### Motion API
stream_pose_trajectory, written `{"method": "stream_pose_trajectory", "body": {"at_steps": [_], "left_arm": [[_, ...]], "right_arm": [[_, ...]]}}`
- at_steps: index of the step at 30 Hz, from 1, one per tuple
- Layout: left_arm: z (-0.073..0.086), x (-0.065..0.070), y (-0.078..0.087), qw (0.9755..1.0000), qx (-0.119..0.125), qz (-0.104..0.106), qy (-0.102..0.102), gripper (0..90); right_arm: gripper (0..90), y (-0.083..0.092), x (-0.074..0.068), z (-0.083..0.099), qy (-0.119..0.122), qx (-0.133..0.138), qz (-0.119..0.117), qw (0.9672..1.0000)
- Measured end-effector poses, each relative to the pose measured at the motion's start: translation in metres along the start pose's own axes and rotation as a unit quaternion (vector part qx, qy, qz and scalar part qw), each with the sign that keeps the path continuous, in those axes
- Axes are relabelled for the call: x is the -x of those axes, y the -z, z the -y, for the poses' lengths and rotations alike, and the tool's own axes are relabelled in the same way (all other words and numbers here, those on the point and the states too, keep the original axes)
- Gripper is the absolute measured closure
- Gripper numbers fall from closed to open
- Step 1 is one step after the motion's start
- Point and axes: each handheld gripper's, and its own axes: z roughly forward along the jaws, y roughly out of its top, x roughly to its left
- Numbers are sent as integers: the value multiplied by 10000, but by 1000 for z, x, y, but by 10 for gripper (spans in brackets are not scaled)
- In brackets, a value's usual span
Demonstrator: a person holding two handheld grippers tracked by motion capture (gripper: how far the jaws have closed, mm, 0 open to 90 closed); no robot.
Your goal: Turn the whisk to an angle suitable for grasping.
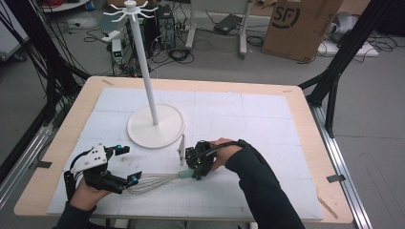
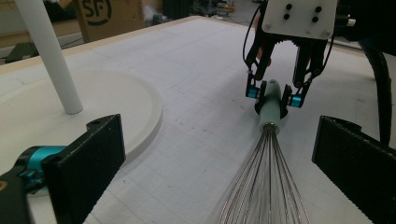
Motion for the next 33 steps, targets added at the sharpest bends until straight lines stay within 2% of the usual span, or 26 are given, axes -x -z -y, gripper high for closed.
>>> {"method": "stream_pose_trajectory", "body": {"at_steps": [1,3,4,13,15,16,18,20,23,31,33], "left_arm": [[0,0,0,10000,5,5,0,32],[0,-1,1,10000,17,0,-5,32],[-1,-1,2,10000,21,-3,-4,32],[-2,-2,6,10000,19,-40,21,32],[-2,-2,6,10000,13,-31,15,32],[-2,-2,6,10000,8,-30,15,32],[-2,-2,6,10000,12,-27,19,32],[-2,-2,6,10000,18,-22,25,32],[-2,-2,6,10000,7,-10,20,32],[-2,-3,6,10000,7,-13,30,32],[-2,-2,5,10000,6,-5,41,32]], "right_arm": [[676,-2,2,-2,81,58,-32,9999],[676,-3,2,-5,24,15,-31,10000],[676,-4,3,-6,100,57,-25,9999],[675,-8,3,-14,106,-70,-21,9999],[674,-8,4,-14,191,-42,1,9998],[674,-8,3,-14,98,-104,-44,9999],[669,-8,3,-14,81,-113,-84,9999],[651,-8,3,-14,125,-119,-123,9998],[575,-8,2,-12,58,-164,-239,9996],[467,5,3,-5,-12,-11,-14,10000],[441,9,2,-1,-31,28,119,9999]]}}
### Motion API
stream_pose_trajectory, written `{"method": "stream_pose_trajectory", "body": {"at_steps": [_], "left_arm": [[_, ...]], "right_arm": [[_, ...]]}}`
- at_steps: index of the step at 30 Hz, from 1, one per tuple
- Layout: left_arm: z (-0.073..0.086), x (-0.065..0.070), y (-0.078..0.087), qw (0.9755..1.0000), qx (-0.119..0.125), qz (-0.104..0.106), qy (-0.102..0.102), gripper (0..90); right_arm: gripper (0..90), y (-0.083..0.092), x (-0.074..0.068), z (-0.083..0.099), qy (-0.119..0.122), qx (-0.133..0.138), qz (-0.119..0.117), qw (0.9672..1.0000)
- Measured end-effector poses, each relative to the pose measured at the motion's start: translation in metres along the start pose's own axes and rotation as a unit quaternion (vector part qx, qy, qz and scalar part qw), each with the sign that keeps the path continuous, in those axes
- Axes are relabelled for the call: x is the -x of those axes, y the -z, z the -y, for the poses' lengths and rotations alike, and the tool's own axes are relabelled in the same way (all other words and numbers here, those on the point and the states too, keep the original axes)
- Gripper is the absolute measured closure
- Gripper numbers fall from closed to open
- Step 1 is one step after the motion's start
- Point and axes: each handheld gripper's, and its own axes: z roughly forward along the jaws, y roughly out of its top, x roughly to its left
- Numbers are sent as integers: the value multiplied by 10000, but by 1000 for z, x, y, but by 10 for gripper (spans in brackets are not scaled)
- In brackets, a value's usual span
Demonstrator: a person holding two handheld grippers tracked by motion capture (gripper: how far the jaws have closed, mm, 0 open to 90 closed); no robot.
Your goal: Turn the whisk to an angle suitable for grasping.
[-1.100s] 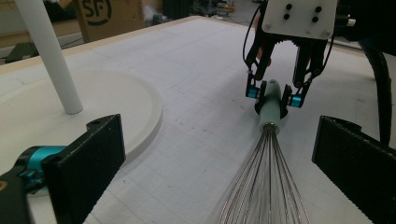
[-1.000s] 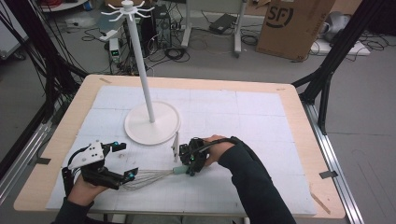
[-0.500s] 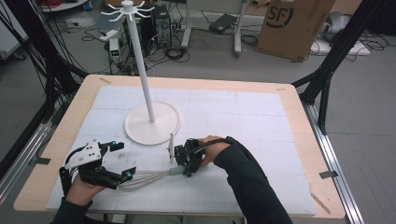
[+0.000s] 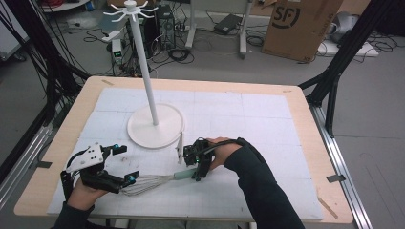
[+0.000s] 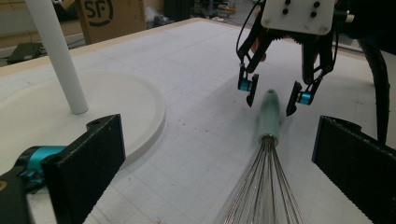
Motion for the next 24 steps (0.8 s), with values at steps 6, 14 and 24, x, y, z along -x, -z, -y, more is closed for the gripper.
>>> {"method": "stream_pose_trajectory", "body": {"at_steps": [6,14,24], "left_arm": [[0,0,1,10000,8,-7,-12,31],[0,0,1,10000,9,-15,1,32],[0,0,0,10000,-47,20,16,31]], "right_arm": [[324,17,-8,8,-171,422,30,9990],[114,26,-20,27,-586,610,106,9964],[5,34,-32,58,-1215,1018,372,9867]]}}
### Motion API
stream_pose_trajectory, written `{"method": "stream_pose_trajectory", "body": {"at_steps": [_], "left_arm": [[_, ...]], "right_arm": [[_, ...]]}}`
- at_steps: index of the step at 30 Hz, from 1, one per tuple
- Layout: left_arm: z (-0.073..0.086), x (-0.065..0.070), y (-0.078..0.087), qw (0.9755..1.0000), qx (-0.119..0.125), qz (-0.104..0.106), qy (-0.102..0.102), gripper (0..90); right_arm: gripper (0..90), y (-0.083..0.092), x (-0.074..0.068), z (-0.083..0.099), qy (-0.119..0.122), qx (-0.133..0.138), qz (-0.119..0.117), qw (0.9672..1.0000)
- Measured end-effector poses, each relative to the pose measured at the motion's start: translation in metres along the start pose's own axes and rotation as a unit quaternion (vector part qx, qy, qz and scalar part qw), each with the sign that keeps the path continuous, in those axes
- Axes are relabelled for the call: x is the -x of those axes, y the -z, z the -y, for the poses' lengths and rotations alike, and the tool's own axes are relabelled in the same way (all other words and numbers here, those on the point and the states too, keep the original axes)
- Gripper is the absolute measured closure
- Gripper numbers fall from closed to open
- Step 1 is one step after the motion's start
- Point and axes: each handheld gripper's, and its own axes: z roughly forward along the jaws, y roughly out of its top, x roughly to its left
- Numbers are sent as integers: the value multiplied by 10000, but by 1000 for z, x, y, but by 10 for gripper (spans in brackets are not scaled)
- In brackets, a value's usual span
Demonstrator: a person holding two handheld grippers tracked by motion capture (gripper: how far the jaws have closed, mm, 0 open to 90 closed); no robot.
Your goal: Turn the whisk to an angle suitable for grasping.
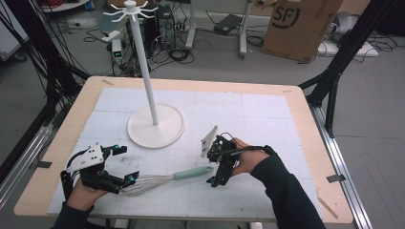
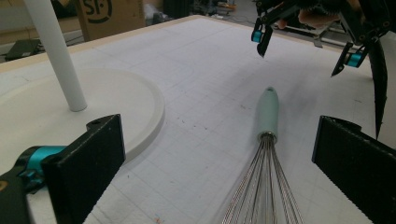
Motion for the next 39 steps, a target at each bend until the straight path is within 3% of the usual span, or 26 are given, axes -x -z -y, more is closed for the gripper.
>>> {"method": "stream_pose_trajectory", "body": {"at_steps": [8,16,20,32,38,39], "left_arm": [[0,1,0,10000,-18,-5,-2,32],[0,0,1,10000,13,2,3,31],[0,1,0,10000,10,8,-24,32],[0,1,0,10000,-3,34,-19,32],[0,2,0,9999,18,117,-47,32],[0,2,1,9999,13,126,-55,32]], "right_arm": [[5,20,-6,23,-426,618,342,9966],[5,33,-17,49,-532,925,432,9934],[5,42,-22,60,-580,1199,521,9897],[5,59,-48,95,-872,1803,927,9753],[5,57,-59,113,-990,2200,1051,9647],[5,56,-61,115,-1102,2258,1002,9627]]}}
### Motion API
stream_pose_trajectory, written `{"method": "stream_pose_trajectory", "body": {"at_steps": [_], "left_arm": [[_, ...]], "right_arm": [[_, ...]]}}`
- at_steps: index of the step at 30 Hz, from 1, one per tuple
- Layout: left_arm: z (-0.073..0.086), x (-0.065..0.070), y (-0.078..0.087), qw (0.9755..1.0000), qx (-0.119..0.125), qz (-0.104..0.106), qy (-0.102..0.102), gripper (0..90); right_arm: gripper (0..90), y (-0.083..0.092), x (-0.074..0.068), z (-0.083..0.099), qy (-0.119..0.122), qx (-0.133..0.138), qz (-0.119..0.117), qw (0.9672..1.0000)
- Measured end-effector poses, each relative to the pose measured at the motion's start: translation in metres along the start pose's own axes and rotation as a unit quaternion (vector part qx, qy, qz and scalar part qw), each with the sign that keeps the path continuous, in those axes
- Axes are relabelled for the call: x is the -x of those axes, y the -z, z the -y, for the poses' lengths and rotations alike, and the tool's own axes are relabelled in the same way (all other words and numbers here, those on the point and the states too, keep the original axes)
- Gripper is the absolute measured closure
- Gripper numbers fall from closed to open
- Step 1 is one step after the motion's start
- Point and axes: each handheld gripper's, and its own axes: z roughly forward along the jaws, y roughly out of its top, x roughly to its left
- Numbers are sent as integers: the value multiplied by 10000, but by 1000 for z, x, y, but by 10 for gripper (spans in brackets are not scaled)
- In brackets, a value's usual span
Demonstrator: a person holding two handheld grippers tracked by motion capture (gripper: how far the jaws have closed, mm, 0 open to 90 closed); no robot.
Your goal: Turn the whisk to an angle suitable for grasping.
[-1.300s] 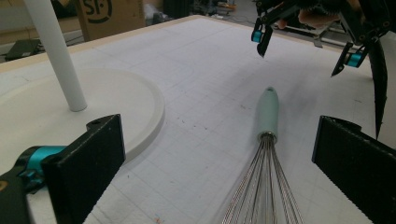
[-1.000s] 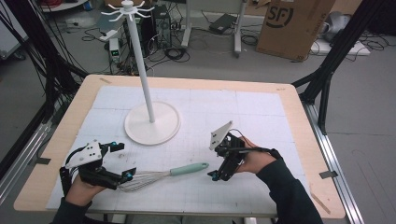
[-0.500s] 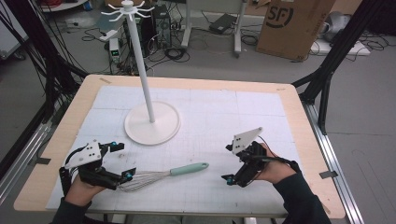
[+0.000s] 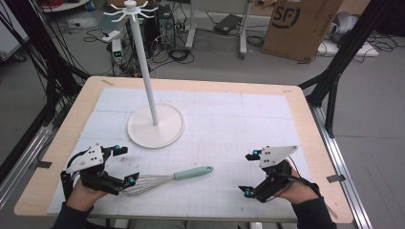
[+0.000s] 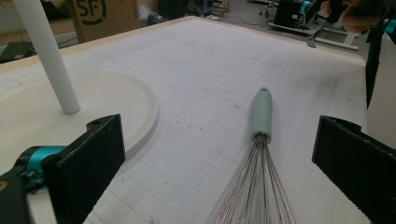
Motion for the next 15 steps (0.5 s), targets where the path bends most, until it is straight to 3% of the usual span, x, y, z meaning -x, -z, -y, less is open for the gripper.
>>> {"method": "stream_pose_trajectory", "body": {"at_steps": [7,15], "left_arm": [[-2,-1,3,9999,52,121,52,31],[-1,0,2,9992,-94,382,-107,31]], "right_arm": [[4,2,-3,19,-204,450,44,9988],[4,-4,-8,30,-312,832,80,9960]]}}
